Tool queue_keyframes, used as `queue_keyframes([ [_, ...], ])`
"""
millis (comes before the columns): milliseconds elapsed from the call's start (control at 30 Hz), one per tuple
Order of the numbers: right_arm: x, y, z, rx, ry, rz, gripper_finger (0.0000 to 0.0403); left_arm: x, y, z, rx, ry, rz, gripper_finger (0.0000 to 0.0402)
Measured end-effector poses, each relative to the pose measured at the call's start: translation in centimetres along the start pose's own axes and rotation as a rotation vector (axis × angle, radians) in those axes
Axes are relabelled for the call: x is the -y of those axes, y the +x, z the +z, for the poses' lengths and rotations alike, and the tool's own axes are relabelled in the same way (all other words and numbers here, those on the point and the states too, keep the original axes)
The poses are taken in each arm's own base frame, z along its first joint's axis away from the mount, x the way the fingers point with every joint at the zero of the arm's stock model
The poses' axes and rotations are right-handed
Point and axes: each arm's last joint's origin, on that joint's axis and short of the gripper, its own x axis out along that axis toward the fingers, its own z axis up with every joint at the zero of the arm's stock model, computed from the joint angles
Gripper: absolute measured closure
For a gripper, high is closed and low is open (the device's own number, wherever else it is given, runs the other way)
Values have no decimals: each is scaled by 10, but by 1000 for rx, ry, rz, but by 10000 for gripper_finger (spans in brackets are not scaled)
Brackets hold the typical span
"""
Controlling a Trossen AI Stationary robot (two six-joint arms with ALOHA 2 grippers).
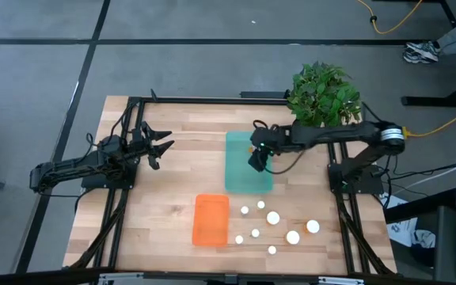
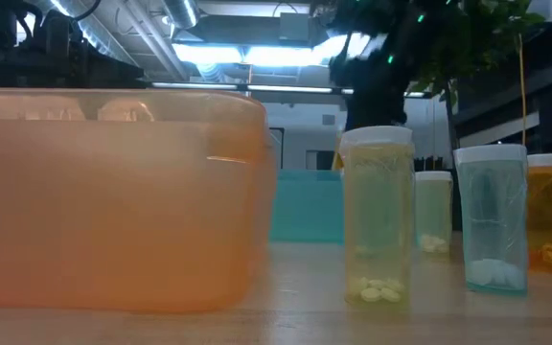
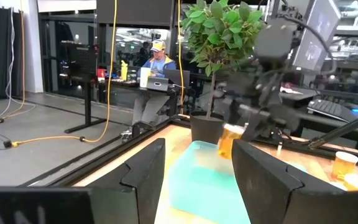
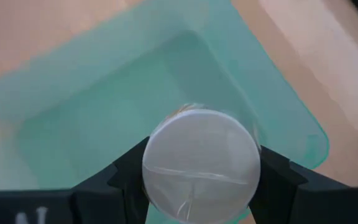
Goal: Pick and place medicine bottles into bin by pill shape (circle, oval)
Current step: Put the top center big orange pill bottle into the green bin
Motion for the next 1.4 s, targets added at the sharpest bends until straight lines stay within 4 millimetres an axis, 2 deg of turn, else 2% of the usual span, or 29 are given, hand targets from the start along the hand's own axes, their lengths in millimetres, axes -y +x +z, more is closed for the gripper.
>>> queue_keyframes([
  [200,10,32,1,-93,18,23,195,0,0,0,1,0,0,224],
  [500,20,51,2,-118,45,2,195,0,0,0,0,1,0,224],
  [1400,22,52,2,-124,29,0,195,0,0,0,-1,1,1,224],
])
